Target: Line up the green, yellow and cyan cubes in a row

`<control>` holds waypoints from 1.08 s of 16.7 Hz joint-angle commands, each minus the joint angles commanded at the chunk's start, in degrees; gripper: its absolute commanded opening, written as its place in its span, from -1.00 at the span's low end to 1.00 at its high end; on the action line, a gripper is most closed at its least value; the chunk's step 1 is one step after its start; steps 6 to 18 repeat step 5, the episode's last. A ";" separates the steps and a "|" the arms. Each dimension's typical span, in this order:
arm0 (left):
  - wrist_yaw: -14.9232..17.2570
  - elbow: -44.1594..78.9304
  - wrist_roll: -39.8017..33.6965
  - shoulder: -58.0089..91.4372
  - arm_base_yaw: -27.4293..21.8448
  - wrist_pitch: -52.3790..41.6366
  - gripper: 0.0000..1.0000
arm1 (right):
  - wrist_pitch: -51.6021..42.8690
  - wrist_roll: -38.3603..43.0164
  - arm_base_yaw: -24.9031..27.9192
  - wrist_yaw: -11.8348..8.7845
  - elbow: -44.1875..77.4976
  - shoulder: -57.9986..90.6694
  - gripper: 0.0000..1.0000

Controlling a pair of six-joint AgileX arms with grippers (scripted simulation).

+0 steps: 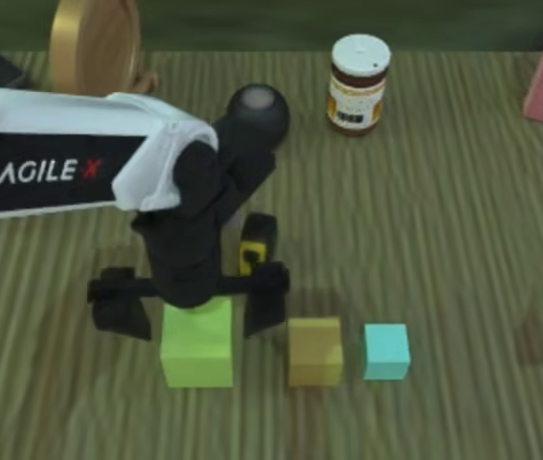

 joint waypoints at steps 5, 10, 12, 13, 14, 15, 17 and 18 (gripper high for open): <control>0.00 4.38 0.09 -3.87 0.52 -8.13 1.00 | 0.00 0.00 0.00 0.00 0.00 0.00 1.00; 0.00 4.38 0.09 -3.87 0.52 -8.13 1.00 | 0.00 0.00 0.00 0.00 0.00 0.00 1.00; 0.00 4.38 0.09 -3.87 0.52 -8.13 1.00 | 0.00 0.00 0.00 0.00 0.00 0.00 1.00; 0.00 4.38 0.09 -3.87 0.52 -8.13 1.00 | 0.00 0.00 0.00 0.00 0.00 0.00 1.00; 0.00 4.38 0.09 -3.87 0.52 -8.13 1.00 | 0.00 0.00 0.00 0.00 0.00 0.00 1.00; 0.00 4.38 0.09 -3.87 0.52 -8.13 1.00 | 0.00 0.00 0.00 0.00 0.00 0.00 1.00; 0.00 4.38 0.09 -3.87 0.52 -8.13 1.00 | 0.00 0.00 0.00 0.00 0.00 0.00 1.00; 0.00 4.38 0.09 -3.87 0.52 -8.13 1.00 | 0.00 0.00 0.00 0.00 0.00 0.00 1.00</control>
